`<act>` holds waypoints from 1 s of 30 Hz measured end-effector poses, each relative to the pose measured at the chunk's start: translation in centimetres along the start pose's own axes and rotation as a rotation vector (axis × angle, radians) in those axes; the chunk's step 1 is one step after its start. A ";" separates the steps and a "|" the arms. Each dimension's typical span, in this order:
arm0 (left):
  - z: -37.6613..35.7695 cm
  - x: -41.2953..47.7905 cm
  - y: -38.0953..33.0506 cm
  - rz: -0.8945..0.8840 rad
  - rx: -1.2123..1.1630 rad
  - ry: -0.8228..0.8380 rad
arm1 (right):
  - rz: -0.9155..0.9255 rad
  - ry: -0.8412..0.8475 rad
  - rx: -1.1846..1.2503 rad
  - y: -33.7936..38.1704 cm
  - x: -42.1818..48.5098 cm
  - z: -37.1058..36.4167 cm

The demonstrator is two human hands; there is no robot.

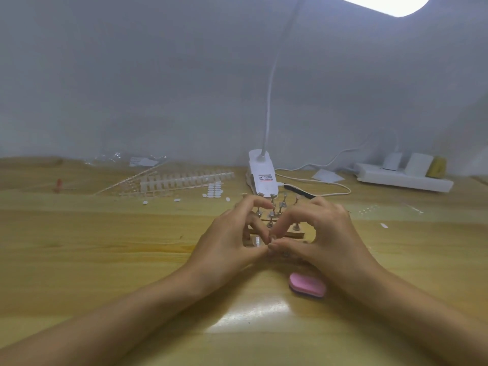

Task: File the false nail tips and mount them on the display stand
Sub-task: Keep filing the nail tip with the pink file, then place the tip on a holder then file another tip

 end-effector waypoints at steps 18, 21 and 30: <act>-0.4 0.5 0.3 0.044 -0.016 0.168 | 0.007 0.080 -0.104 0.7 -0.1 0.4; 1.3 -0.3 0.3 0.070 0.110 0.468 | 0.083 0.038 -0.037 1.4 0.3 3.4; 4.3 -6.6 3.3 -0.060 0.506 0.454 | 0.162 0.279 -0.232 1.5 -4.8 2.8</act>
Point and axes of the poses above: each hand's wrist, its own x-axis towards the middle knuckle, its own z-axis out of the back of the hand, y = z × x, the point moved 10 cm from there along x, towards the middle knuckle, and after that the axes turned 11 degrees about -x, right-handed, at the moved point
